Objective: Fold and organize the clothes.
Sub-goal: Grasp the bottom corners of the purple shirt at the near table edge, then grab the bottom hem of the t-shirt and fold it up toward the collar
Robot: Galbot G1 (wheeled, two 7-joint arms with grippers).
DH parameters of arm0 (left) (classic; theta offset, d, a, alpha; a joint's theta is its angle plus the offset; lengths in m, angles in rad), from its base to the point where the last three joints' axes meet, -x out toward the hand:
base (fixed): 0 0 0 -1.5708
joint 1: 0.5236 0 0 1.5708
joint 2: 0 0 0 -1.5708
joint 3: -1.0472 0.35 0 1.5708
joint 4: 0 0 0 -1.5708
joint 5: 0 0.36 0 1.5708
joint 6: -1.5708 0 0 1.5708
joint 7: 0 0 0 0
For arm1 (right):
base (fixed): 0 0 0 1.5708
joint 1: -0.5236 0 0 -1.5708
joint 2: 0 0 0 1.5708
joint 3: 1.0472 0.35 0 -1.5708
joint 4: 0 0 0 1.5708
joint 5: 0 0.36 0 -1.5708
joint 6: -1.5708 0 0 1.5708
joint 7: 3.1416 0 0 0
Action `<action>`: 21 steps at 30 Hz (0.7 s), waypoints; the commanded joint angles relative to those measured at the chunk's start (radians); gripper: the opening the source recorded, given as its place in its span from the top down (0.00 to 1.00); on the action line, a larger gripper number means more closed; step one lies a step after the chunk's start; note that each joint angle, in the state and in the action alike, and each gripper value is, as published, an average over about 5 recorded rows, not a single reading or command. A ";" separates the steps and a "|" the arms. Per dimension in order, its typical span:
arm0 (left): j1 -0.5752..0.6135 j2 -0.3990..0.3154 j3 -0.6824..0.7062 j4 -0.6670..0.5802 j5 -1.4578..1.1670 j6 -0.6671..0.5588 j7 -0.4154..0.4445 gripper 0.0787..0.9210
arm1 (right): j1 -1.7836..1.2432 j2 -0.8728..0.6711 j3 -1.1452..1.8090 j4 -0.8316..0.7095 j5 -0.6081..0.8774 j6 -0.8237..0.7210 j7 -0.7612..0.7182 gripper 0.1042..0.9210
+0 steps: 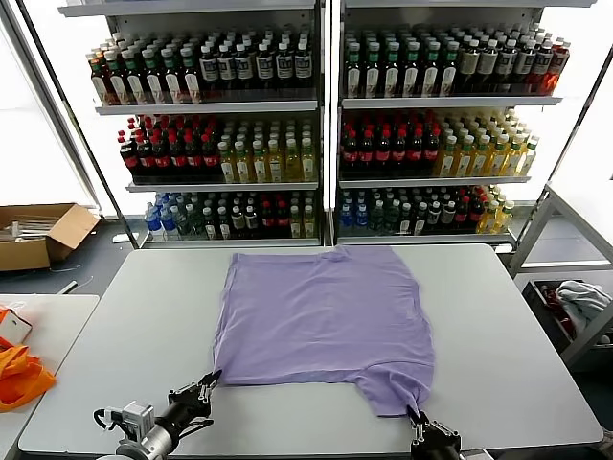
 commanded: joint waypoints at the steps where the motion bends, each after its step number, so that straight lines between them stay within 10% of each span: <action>1: 0.032 -0.010 -0.020 -0.065 0.000 0.015 -0.004 0.99 | -0.158 -0.015 0.035 0.115 -0.002 0.054 -0.018 0.99; 21: 0.254 0.025 -0.125 -0.305 0.003 0.125 -0.030 0.99 | -0.364 -0.075 0.096 0.297 0.079 0.253 -0.058 0.99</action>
